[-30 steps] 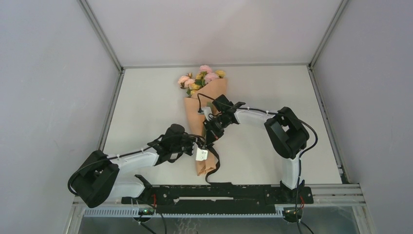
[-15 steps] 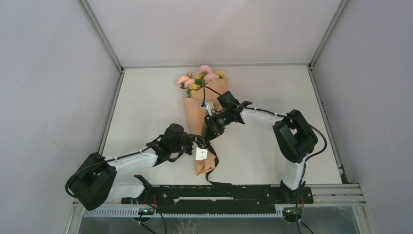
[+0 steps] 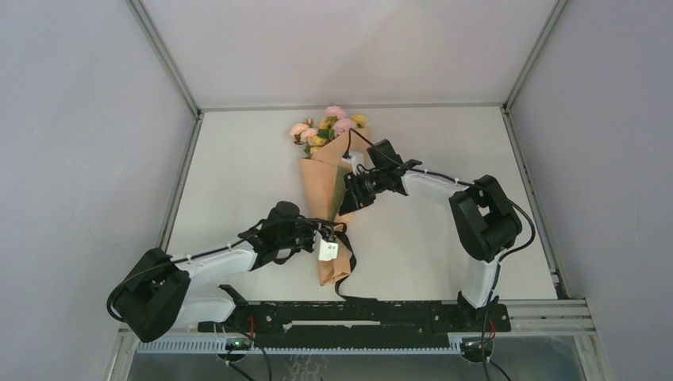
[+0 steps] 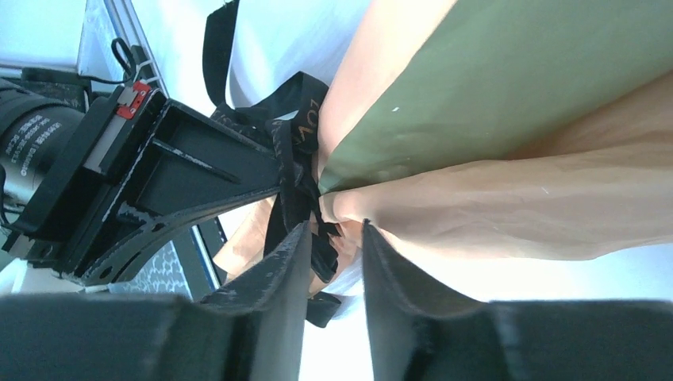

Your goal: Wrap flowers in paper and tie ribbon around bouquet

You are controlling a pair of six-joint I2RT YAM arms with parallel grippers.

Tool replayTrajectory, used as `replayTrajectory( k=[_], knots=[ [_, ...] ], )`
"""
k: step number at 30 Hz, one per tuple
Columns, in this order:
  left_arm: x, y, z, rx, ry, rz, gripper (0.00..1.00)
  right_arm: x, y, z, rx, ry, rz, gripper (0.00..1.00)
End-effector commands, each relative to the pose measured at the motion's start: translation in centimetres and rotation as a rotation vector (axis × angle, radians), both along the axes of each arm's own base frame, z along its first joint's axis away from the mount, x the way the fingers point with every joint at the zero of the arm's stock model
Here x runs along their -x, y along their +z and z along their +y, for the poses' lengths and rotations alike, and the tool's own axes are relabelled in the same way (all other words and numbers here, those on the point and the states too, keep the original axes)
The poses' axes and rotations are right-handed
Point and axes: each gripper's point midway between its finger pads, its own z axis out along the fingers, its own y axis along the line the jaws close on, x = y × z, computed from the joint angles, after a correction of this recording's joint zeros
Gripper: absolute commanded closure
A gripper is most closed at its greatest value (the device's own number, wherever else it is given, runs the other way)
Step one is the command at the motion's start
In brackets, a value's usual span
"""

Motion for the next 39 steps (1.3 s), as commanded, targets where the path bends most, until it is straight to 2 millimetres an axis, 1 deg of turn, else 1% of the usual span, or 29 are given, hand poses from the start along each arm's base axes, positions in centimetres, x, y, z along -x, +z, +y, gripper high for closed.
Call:
replayTrajectory(
  k=[1,3,4,6,11,15,18,24,28,30,32,36,39],
  knots=[
    [-1.4,3.3,-1.9,0.07,-0.031,-0.081,1.0,-1.4,0.1,0.1,0.021,-0.023,-0.045,0.7],
    [-1.4,3.3,-1.9,0.071,-0.032,-0.082,1.0,-1.3,-0.6,0.2,0.045,-0.007,-0.035,0.79],
    [-1.4,3.3,-1.9,0.071,-0.032,-0.08,1.0,-1.0,-1.0,0.2,0.055,0.007,-0.028,0.82],
    [-1.5,3.4,-1.9,0.072,-0.03,-0.08,1.0,-0.1,-1.7,0.5,0.066,0.037,-0.016,0.83],
    [-1.2,3.0,-1.9,0.065,-0.039,-0.072,1.0,1.2,-2.1,1.2,0.054,0.115,0.004,0.83],
    [-1.3,3.1,-2.0,0.066,-0.039,-0.071,1.0,3.3,-1.6,2.5,-0.024,0.221,0.064,0.83],
    [-1.2,2.9,-1.9,0.06,-0.04,-0.069,1.0,4.2,-1.1,3.0,-0.065,0.255,0.087,0.8],
    [-1.3,2.8,-1.8,0.056,-0.035,-0.072,1.0,4.5,-0.3,3.6,-0.113,0.264,0.107,0.73],
    [-1.4,2.8,-1.7,0.052,-0.03,-0.075,1.0,4.0,0.5,3.7,-0.134,0.237,0.093,0.68],
    [-1.4,2.8,-1.7,0.055,-0.029,-0.078,1.0,3.7,0.7,3.9,-0.137,0.218,0.082,0.64],
    [-1.6,3.0,-1.8,0.065,-0.024,-0.081,1.0,3.8,0.4,4.1,-0.122,0.21,0.075,0.62],
    [-1.6,3.3,-2.0,0.083,-0.016,-0.075,1.0,3.7,-1.1,4.4,-0.081,0.182,0.083,0.61],
    [-1.6,3.2,-2.0,0.078,-0.021,-0.08,1.0,3.1,-1.5,4.4,-0.064,0.149,0.075,0.58]
  ],
)
